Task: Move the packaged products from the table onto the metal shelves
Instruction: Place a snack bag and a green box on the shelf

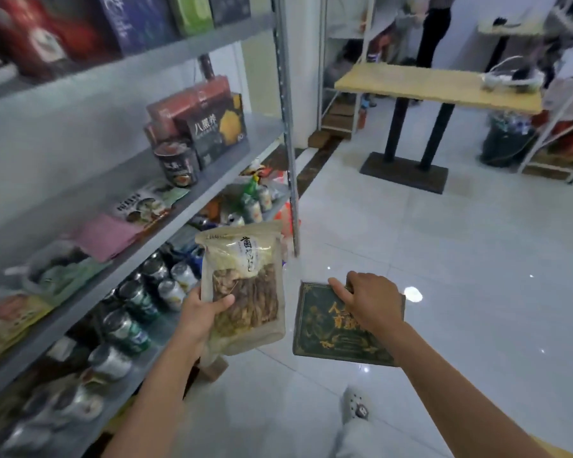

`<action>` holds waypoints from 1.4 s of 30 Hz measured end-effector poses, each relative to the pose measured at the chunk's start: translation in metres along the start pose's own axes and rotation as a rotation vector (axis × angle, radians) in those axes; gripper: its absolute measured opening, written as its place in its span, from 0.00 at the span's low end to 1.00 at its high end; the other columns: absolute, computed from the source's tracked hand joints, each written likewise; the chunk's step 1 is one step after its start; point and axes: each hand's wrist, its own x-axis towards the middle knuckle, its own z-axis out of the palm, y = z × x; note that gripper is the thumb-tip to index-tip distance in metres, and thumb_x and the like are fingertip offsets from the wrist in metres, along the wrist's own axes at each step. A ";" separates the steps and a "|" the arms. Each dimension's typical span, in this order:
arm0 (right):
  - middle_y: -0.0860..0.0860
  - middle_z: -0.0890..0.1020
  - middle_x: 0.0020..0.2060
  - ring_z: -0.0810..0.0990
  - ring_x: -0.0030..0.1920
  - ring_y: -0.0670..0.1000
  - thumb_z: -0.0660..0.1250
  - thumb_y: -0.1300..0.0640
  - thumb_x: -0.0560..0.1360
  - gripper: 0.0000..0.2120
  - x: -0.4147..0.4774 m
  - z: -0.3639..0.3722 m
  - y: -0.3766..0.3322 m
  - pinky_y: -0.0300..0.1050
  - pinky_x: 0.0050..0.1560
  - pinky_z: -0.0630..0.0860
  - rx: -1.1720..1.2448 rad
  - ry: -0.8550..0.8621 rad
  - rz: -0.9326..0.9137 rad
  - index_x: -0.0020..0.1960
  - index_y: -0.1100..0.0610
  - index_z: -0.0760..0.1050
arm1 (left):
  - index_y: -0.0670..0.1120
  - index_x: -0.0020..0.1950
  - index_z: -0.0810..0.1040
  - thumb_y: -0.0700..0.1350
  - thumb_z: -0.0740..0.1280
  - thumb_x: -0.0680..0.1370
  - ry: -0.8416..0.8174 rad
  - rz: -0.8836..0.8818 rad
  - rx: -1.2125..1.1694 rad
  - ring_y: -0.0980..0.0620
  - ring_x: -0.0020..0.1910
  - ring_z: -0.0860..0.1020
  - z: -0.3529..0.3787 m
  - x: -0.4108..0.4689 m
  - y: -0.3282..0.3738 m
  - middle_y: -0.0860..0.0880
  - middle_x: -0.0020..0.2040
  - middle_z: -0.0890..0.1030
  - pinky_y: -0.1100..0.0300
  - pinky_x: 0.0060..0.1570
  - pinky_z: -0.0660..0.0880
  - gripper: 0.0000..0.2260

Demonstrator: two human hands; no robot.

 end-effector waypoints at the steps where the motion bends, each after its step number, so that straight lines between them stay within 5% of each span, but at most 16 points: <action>1: 0.48 0.76 0.32 0.75 0.33 0.49 0.36 0.28 0.71 0.36 0.017 0.002 0.003 0.44 0.34 0.68 0.008 0.013 -0.030 0.38 0.53 0.72 | 0.45 0.63 0.75 0.35 0.72 0.72 0.027 0.006 0.002 0.42 0.52 0.80 0.004 0.009 0.003 0.42 0.52 0.82 0.46 0.50 0.78 0.21; 4: 0.48 0.76 0.31 0.74 0.33 0.50 0.31 0.29 0.67 0.39 0.069 0.010 0.020 0.46 0.34 0.68 0.022 0.022 -0.118 0.37 0.54 0.71 | 0.46 0.62 0.76 0.36 0.72 0.72 0.098 0.020 -0.030 0.41 0.52 0.80 0.024 0.037 0.014 0.42 0.52 0.82 0.42 0.53 0.77 0.20; 13: 0.48 0.74 0.29 0.76 0.33 0.53 0.33 0.29 0.68 0.34 0.220 0.014 0.025 0.46 0.32 0.63 0.066 0.027 -0.474 0.35 0.52 0.67 | 0.46 0.57 0.76 0.33 0.71 0.72 0.439 0.050 -0.307 0.44 0.47 0.81 0.049 0.074 0.042 0.44 0.48 0.82 0.54 0.39 0.76 0.16; 18: 0.50 0.77 0.30 0.77 0.33 0.52 0.36 0.29 0.71 0.35 0.257 0.028 -0.036 0.46 0.30 0.67 0.109 -0.011 -0.650 0.36 0.53 0.71 | 0.46 0.57 0.78 0.35 0.72 0.72 0.635 0.021 -0.404 0.42 0.50 0.81 0.014 0.067 0.034 0.42 0.51 0.83 0.43 0.55 0.77 0.16; 26: 0.51 0.78 0.31 0.77 0.33 0.53 0.33 0.29 0.70 0.37 0.296 0.042 -0.153 0.45 0.29 0.61 0.110 0.015 -0.851 0.36 0.53 0.71 | 0.40 0.58 0.78 0.35 0.71 0.73 0.788 0.035 -0.519 0.40 0.46 0.82 -0.067 0.079 0.038 0.39 0.48 0.83 0.47 0.46 0.79 0.14; 30: 0.50 0.77 0.31 0.76 0.31 0.52 0.32 0.28 0.71 0.38 0.312 0.041 -0.220 0.43 0.27 0.59 0.084 0.089 -0.924 0.39 0.52 0.71 | 0.41 0.53 0.79 0.35 0.72 0.72 0.855 0.070 -0.552 0.48 0.40 0.84 -0.121 0.087 0.042 0.46 0.41 0.85 0.53 0.41 0.78 0.11; 36: 0.52 0.77 0.28 0.70 0.26 0.52 0.35 0.28 0.72 0.38 0.323 0.037 -0.310 0.40 0.25 0.57 0.135 0.158 -0.936 0.36 0.54 0.73 | 0.44 0.59 0.79 0.37 0.73 0.71 0.870 0.131 -0.488 0.43 0.47 0.83 -0.208 0.100 0.050 0.43 0.49 0.84 0.46 0.51 0.78 0.17; 42: 0.51 0.77 0.31 0.74 0.30 0.51 0.32 0.28 0.69 0.40 0.330 0.031 -0.368 0.40 0.30 0.67 0.127 0.154 -0.994 0.41 0.54 0.73 | 0.49 0.50 0.78 0.37 0.72 0.73 0.871 0.077 -0.464 0.43 0.51 0.81 -0.247 0.117 0.056 0.44 0.50 0.83 0.47 0.54 0.77 0.10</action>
